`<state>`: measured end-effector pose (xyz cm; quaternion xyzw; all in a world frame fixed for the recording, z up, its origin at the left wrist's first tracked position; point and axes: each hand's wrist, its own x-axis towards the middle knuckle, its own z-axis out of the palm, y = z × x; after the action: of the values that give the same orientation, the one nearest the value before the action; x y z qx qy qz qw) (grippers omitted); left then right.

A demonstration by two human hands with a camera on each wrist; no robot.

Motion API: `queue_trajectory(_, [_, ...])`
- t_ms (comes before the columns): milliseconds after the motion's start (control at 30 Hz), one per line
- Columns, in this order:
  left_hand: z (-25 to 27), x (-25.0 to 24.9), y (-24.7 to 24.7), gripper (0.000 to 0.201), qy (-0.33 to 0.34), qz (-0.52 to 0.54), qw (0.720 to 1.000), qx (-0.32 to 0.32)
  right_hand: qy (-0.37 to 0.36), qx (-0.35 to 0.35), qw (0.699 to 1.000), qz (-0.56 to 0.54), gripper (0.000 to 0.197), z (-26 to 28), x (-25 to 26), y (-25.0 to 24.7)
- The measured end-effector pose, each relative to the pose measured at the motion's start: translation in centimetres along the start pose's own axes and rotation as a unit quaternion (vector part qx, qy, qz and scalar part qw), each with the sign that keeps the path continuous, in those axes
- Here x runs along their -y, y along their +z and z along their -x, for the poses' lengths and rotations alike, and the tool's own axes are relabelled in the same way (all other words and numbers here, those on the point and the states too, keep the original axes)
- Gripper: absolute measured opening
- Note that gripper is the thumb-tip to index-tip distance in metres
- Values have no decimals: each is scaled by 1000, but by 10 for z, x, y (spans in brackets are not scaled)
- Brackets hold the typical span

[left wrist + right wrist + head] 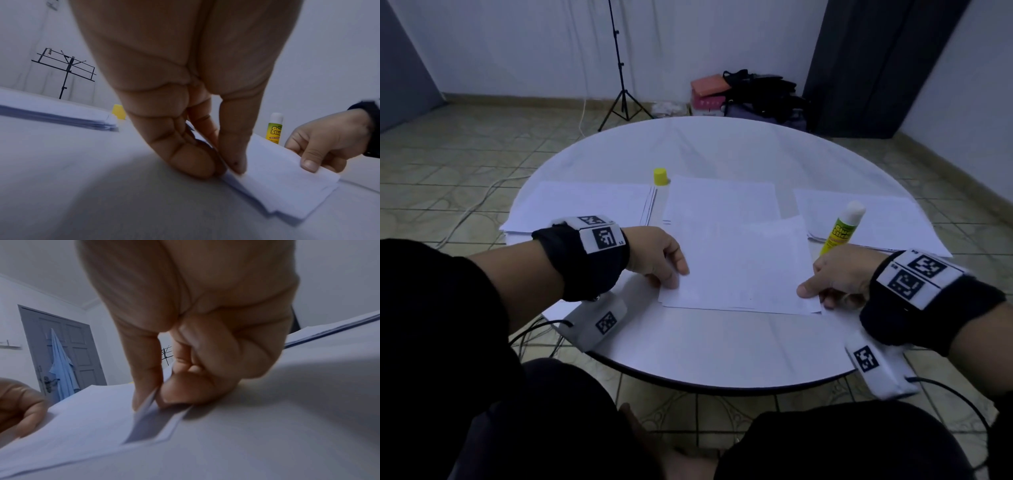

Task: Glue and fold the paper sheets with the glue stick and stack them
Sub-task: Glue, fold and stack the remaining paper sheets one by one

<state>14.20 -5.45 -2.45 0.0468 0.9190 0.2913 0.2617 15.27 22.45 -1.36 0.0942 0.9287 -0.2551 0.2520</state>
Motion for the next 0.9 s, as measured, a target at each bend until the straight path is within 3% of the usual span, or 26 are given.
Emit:
queue_trajectory(467, [-1,1,2,19,7,-19,1000,11,19,12,1000,-7,37,-9,-5,-1])
queue_trajectory(633, [-1,-1,2,20,5,-30,1000,8,25,23,999,-12,24,-11,-7,-2])
queue_trajectory(900, [-3,-1,4,21,12,-73,997,-1,21,22,999,-11,17,-8,-8,-1])
